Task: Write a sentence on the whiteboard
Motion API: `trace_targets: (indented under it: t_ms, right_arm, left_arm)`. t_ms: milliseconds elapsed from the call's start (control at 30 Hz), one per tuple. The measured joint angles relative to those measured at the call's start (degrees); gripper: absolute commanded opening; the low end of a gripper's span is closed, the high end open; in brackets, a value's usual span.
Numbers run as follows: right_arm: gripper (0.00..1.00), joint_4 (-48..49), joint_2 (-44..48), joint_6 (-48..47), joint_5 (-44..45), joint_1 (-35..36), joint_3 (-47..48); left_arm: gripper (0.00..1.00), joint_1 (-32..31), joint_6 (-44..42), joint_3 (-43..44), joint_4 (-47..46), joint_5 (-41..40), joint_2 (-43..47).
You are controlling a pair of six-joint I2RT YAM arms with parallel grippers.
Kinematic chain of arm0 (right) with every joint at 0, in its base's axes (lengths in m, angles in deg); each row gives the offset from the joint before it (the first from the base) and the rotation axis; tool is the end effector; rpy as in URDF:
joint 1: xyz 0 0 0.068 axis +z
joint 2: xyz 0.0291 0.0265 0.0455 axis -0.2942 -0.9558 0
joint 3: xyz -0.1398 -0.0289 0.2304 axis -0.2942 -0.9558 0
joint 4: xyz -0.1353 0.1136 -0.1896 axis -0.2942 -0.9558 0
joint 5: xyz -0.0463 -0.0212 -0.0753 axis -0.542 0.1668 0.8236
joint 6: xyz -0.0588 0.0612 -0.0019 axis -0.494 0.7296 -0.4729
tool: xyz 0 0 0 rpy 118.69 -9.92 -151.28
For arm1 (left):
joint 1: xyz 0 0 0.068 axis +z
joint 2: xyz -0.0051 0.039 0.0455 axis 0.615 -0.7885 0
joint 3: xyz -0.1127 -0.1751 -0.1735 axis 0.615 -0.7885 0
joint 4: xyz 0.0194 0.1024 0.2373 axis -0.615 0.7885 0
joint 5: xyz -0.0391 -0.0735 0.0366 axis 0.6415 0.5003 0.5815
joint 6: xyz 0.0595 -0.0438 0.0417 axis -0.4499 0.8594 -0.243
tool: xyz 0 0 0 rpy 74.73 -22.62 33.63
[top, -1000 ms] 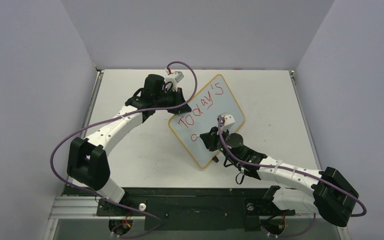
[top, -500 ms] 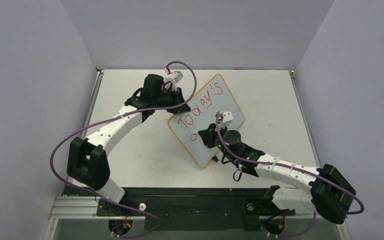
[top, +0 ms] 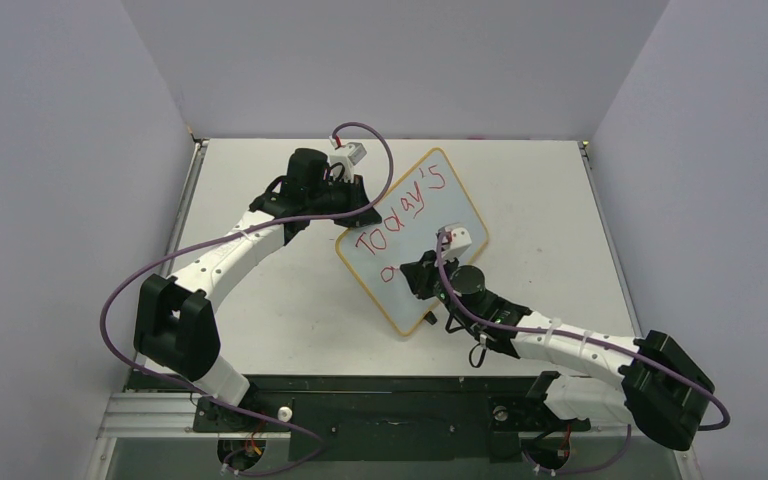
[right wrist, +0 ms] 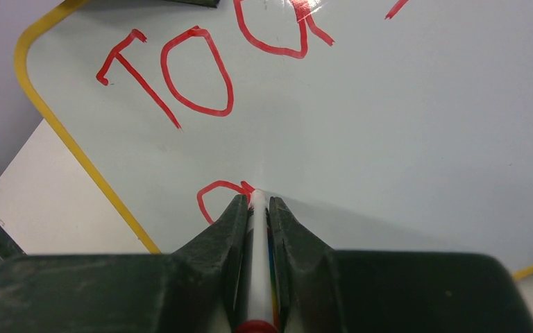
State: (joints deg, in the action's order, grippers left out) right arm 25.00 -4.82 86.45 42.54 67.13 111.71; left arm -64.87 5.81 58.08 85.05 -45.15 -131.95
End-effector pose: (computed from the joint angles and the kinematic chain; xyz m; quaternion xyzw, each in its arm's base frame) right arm 0.1933 0.2124 0.2183 -0.0981 0.7786 0.3425 0.5166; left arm 0.3314 -0.2068 0.2894 0.1693 0.8458 -0.3730 0.3418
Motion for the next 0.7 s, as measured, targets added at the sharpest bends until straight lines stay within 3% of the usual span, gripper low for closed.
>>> trace_targets:
  t_ms: [700]
  right_arm:
    - [0.0, -9.7, 4.7, 0.3, 6.3, 0.1, -0.2]
  left_arm:
    - [0.0, -0.3, 0.2, 0.0, 0.0, 0.0, 0.3]
